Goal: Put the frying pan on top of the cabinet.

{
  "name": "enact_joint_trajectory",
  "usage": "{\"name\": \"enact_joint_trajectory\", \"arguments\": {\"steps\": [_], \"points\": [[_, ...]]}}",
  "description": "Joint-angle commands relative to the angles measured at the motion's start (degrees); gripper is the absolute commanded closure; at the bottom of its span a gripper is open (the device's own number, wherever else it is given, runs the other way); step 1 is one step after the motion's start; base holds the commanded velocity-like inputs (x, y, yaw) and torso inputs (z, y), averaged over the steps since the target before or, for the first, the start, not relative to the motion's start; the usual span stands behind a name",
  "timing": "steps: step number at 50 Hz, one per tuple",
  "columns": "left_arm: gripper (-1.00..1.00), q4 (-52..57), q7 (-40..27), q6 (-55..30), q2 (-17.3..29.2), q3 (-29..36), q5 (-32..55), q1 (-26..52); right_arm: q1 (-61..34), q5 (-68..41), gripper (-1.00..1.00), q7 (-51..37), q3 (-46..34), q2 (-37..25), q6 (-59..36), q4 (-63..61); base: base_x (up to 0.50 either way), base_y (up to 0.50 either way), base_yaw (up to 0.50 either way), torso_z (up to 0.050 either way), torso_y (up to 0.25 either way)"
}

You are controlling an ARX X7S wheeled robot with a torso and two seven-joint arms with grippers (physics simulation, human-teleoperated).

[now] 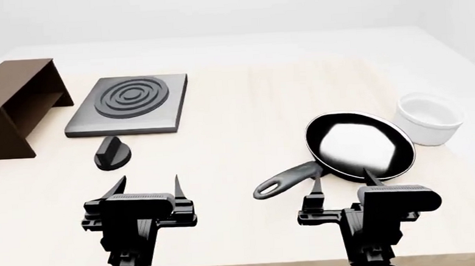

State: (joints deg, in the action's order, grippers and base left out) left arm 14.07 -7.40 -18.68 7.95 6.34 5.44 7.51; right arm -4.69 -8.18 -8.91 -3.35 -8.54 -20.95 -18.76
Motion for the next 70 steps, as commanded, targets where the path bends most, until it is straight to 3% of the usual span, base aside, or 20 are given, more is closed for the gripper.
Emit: {"name": "enact_joint_trajectory", "arguments": {"steps": [1, 40, 41, 47, 49, 51, 52, 55, 61, 66, 70], "points": [[-1.0, 0.51, -0.58, -1.42, 0.66, 0.59, 0.31, 0.65, -0.71, -0.85, -1.0, -0.71, -0.05, -0.66, -2.02, -1.65, 0.5, -0.07, 0.0, 0.0, 0.0], [-1.0, -0.53, -0.65, -1.47, 1.69, 0.32, 4.48, 1.1, -0.85, -2.91, -1.0, -1.78, -0.26, -1.35, 0.47, 0.69, 0.45, -0.03, 0.0, 0.0, 0.0], [-1.0, 0.86, 1.19, -5.12, 1.57, -1.12, 8.99, 1.6, -0.99, -2.55, -1.0, -2.16, -0.3, -1.44, 0.3, 0.75, 0.0, 0.0, 0.0, 0.0, 0.0], [-1.0, 6.95, 2.74, -15.43, 6.26, 7.12, 4.47, 6.3, -1.92, -2.0, -1.0, -4.15, 0.78, -2.29, -2.58, -0.41, 0.0, 0.0, 0.0, 0.0, 0.0], [-1.0, 9.56, 5.86, -22.07, 6.48, 7.17, 8.72, 8.27, -1.96, -2.07, -1.0, -4.5, 1.01, -2.51, -2.99, -1.0, 0.0, 0.0, 0.0, 0.0, 0.0], [-1.0, 13.58, 9.93, -36.49, 6.92, 6.76, 17.07, 11.76, -2.08, -2.03, -1.0, -4.94, 1.2, -2.65, -3.57, -1.58, 0.0, 0.0, 0.0, 0.0, 0.0], [-1.0, 16.33, 12.17, -44.67, 8.35, 9.59, 20.22, 14.29, -2.14, -2.07, -1.0, -4.96, 1.09, -2.74, -3.91, -1.97, 0.0, 0.0, 0.0, 0.0, 0.0], [-1.0, 20.53, 15.87, -52.07, 8.96, 11.0, 25.77, 16.28, -2.28, -1.77, -1.0, -5.08, 0.61, -2.88, -3.98, -1.9, 0.0, 0.0, 0.0, 0.0, 0.0], [-1.0, 22.44, 18.53, -60.8, 6.52, 9.65, 32.94, 19.11, -2.76, -1.83, -1.0, -5.31, 0.37, -3.11, -4.39, -2.15, 0.0, 0.0, 0.0, 0.0, 0.0], [-1.0, 24.13, 20.42, -68.09, 6.06, 12.87, 37.83, 20.53, -3.05, -1.74, -1.0, -5.6, 0.12, -3.25, -4.65, -2.25, 0.0, 0.0, 0.0, 0.0, 0.0], [-1.0, 24.83, 19.74, -69.78, 5.24, 13.28, 39.42, 20.85, -3.12, -1.91, -1.0, -5.73, 0.07, -3.3, -4.69, -2.39, 0.0, 0.0, 0.0, 0.0, 0.0]]}}
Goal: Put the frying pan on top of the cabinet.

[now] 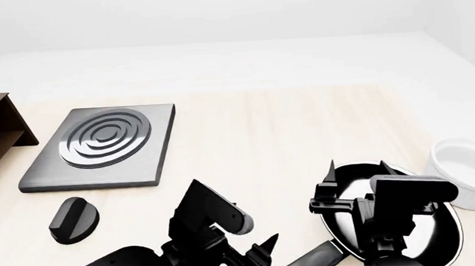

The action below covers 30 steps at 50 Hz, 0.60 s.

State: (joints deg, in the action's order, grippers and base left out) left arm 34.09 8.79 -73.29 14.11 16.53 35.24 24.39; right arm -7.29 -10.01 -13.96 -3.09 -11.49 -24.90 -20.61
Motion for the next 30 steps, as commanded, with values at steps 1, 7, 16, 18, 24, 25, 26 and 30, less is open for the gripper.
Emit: {"name": "enact_joint_trajectory", "arguments": {"steps": [1, 7, 16, 18, 24, 25, 26, 30], "points": [[-1.0, 5.0, 3.54, -15.03, -0.77, 3.57, 9.87, 4.04, -0.56, -0.07, -1.0, -0.69, -0.24, -0.38, -0.66, -0.43, 0.0, 0.0, 0.0, 0.0, 0.0], [-1.0, 3.8, 2.62, -15.68, -1.75, 3.91, 12.02, 4.66, -0.78, -0.02, -1.0, -0.87, -0.6, -0.43, -0.43, 0.14, 0.0, 0.0, 0.0, 0.0, 0.0], [-1.0, 0.14, -6.6, -16.2, -2.59, 5.03, 22.71, 7.39, -0.8, -0.01, -1.0, -1.12, -1.0, -0.56, -0.03, 0.67, 0.0, 0.0, 0.0, 0.0, 0.0], [-1.0, -1.75, -8.37, -15.43, -3.03, 6.39, 21.98, 7.78, -0.81, 0.01, -1.0, -1.17, -1.25, -0.5, 0.02, 0.68, 0.0, 0.0, 0.0, 0.0, 0.0], [-1.0, -5.14, -9.71, -13.0, -3.42, 9.81, 19.57, 8.24, -1.12, -0.01, -1.0, -1.24, -1.68, -0.48, 0.25, 1.31, 0.0, 0.0, 0.0, 0.0, 0.0], [-1.0, -5.6, -9.85, -12.86, -3.57, 10.05, 19.46, 8.33, -1.14, -0.12, -1.0, -1.24, -1.66, -0.48, 0.25, 1.26, 0.0, 0.0, 0.0, 0.0, 0.0], [-1.0, -5.91, -9.99, -12.46, -3.57, 10.51, 19.19, 8.41, -1.17, -0.17, -1.0, -1.26, -1.67, -0.5, 0.2, 1.23, 0.0, 0.0, 0.0, 0.0, 0.0], [-1.0, -8.97, -10.19, -10.85, -3.94, 11.78, 17.93, 8.82, -1.07, -0.23, -1.0, -1.33, -1.89, -0.63, 0.13, 1.08, 0.0, 0.0, 0.0, 0.0, 0.0]]}}
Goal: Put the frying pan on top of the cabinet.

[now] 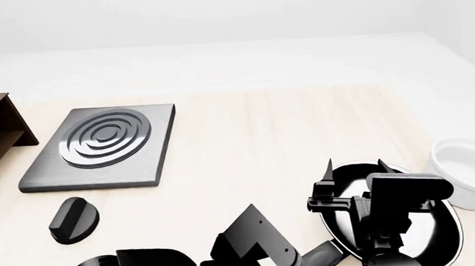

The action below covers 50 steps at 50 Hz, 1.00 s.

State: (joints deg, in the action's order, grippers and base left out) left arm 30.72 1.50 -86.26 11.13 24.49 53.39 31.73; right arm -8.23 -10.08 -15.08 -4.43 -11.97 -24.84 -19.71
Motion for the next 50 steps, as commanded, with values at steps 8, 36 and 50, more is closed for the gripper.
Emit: {"name": "enact_joint_trajectory", "arguments": {"steps": [8, 36, 50], "points": [[-1.0, -10.06, -1.9, 6.46, 0.08, 8.52, -4.12, 2.13, 0.33, -0.7, -1.0, -0.35, -0.13, -0.24, 0.93, 0.63, 0.0, 0.0, 0.0, 0.0, 0.0], [-1.0, -23.09, 4.69, 15.31, 1.0, 20.59, -10.08, 0.95, 0.41, -1.32, -1.0, -0.96, -0.88, -0.7, 1.68, 0.52, 0.0, 0.0, 0.0, 0.0, 0.0], [1.0, -21.31, 2.84, 15.38, 1.48, 20.07, -9.86, 0.64, 0.57, -1.59, -1.0, -1.09, -1.45, -0.96, 2.09, 0.53, 0.0, 0.0, 0.0, 0.0, 0.0]]}}
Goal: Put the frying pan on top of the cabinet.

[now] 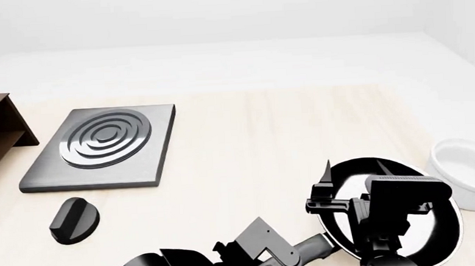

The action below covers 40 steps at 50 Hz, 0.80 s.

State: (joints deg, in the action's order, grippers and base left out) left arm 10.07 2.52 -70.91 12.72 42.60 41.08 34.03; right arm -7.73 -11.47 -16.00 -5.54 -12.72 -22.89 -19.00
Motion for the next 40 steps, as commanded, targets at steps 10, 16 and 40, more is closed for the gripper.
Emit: {"name": "enact_joint_trajectory", "arguments": {"steps": [10, 16, 40], "points": [[1.0, 3.53, -2.2, -0.7, 1.34, -1.82, 3.16, -1.89, 0.13, -0.54, -1.0, -0.49, -0.29, -0.49, 0.07, -0.55, 0.0, 0.0, 0.0, 0.0, 0.0], [1.0, 7.26, -5.96, -1.15, 3.46, -7.19, 4.0, -1.9, 0.31, -0.78, -1.0, -0.61, -0.27, -0.69, 0.15, -1.06, 0.0, 0.0, 0.0, 0.0, 0.0], [1.0, 7.42, -19.51, -4.55, 8.19, -36.05, 10.3, 7.85, 0.18, -1.21, -1.0, -1.5, -0.52, -1.23, -0.14, -1.95, 0.0, 0.0, 0.0, 0.0, 0.001]]}}
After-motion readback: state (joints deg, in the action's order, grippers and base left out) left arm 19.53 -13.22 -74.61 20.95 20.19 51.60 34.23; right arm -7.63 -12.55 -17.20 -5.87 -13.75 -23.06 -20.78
